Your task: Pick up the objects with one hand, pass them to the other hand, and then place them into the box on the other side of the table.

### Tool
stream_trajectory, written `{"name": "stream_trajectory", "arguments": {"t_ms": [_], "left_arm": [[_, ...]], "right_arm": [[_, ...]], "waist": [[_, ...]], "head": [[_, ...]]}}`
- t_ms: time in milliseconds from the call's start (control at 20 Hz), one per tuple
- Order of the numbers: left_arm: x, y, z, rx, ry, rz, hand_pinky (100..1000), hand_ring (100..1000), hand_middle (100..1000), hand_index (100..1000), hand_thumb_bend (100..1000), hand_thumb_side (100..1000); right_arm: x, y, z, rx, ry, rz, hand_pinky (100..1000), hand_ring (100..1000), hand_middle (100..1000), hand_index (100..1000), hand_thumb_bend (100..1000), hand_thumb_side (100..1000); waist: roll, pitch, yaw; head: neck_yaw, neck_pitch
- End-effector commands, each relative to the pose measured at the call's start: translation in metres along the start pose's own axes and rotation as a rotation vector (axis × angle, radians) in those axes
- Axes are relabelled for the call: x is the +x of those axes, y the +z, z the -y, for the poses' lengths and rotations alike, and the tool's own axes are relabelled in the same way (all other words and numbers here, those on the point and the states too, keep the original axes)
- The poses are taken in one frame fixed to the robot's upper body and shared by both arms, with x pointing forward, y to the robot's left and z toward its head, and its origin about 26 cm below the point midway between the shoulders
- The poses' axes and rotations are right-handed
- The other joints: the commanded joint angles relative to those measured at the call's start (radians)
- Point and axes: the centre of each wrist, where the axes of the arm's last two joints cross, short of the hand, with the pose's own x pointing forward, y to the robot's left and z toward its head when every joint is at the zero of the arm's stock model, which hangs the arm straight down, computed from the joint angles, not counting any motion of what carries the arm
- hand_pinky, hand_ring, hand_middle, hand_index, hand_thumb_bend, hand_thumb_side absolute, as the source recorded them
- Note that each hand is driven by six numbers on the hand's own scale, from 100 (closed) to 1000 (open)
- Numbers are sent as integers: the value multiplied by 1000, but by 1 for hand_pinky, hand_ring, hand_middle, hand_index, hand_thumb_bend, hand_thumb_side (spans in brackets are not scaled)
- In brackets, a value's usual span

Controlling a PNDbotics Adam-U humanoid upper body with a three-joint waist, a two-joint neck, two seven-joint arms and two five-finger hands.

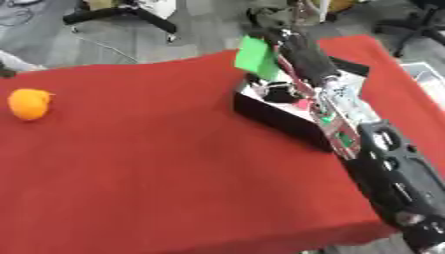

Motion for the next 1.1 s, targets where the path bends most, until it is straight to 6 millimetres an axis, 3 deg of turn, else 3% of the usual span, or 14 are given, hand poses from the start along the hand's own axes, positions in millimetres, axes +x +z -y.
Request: {"name": "stream_trajectory", "arguments": {"t_ms": [50, 150, 250, 300, 400, 550, 600, 650, 800, 850, 900, 950, 1100], "left_arm": [[13, 8, -15, 50, -41, 17, 729, 534, 528, 736, 431, 711], [13, 11, -16, 56, -39, 14, 730, 535, 529, 738, 429, 715], [13, 12, -17, 52, -40, 12, 730, 535, 529, 738, 428, 715], [13, 12, -17, 46, -41, 12, 731, 537, 531, 738, 427, 715], [13, 11, -16, 33, -44, 12, 732, 537, 531, 738, 427, 714], [13, 9, -16, 23, -56, 9, 731, 537, 531, 738, 427, 712], [14, 9, -17, 23, -64, 7, 731, 537, 531, 739, 425, 708], [16, 8, -20, 27, -84, 2, 730, 538, 532, 740, 424, 700], [21, 1, -33, 54, -191, -29, 730, 546, 539, 747, 425, 672], [23, -2, -38, 66, -245, -49, 730, 549, 543, 750, 424, 664], [25, -6, -45, 77, -318, -75, 729, 563, 559, 764, 369, 624], [28, -11, -52, 89, -408, -106, 729, 570, 567, 771, 436, 613], [31, -31, -72, 116, -761, -234, 727, 627, 631, 814, 548, 475]], "right_arm": [[-32, -10, 7, 182, 116, -53, 934, 964, 935, 1000, 359, 700], [-37, -19, 11, 342, 237, -24, 990, 1000, 996, 1000, 456, 705], [-35, -26, 18, 441, 361, 14, 1000, 1000, 1000, 1000, 484, 698], [-33, -29, 22, 483, 424, 35, 1000, 1000, 1000, 1000, 555, 665], [-28, -34, 32, 521, 526, 64, 1000, 1000, 1000, 1000, 561, 610], [-21, -35, 53, 413, 574, 92, 1000, 1000, 1000, 1000, 559, 536], [-16, -35, 60, 349, 571, 106, 991, 990, 977, 1000, 510, 397], [-6, -32, 72, 223, 549, 135, 973, 973, 955, 1000, 471, 335], [32, -13, 93, -68, 456, 226, 949, 946, 923, 1000, 397, 280], [46, -6, 98, -134, 423, 265, 946, 944, 918, 1000, 388, 275], [61, 1, 100, -189, 386, 313, 941, 937, 907, 1000, 412, 353], [75, 8, 102, -234, 351, 360, 939, 933, 903, 1000, 359, 265], [110, 30, 102, -323, 235, 469, 920, 913, 875, 993, 288, 271]], "waist": [[-2, -8, 7], [-3, -8, 12], [-4, -8, 14], [-5, -8, 15], [-6, -9, 16], [-6, -10, 15], [-6, -10, 13], [-5, -10, 8], [-1, -10, -7], [0, -10, -13], [1, -11, -20], [2, -12, -26], [3, -15, -47]], "head": [[-19, -3], [-28, -3], [-33, -3], [-34, -3], [-33, -3], [-24, -3], [-15, -3], [10, -3], [115, -3], [155, -3], [197, -3], [235, -3], [337, -3]]}}
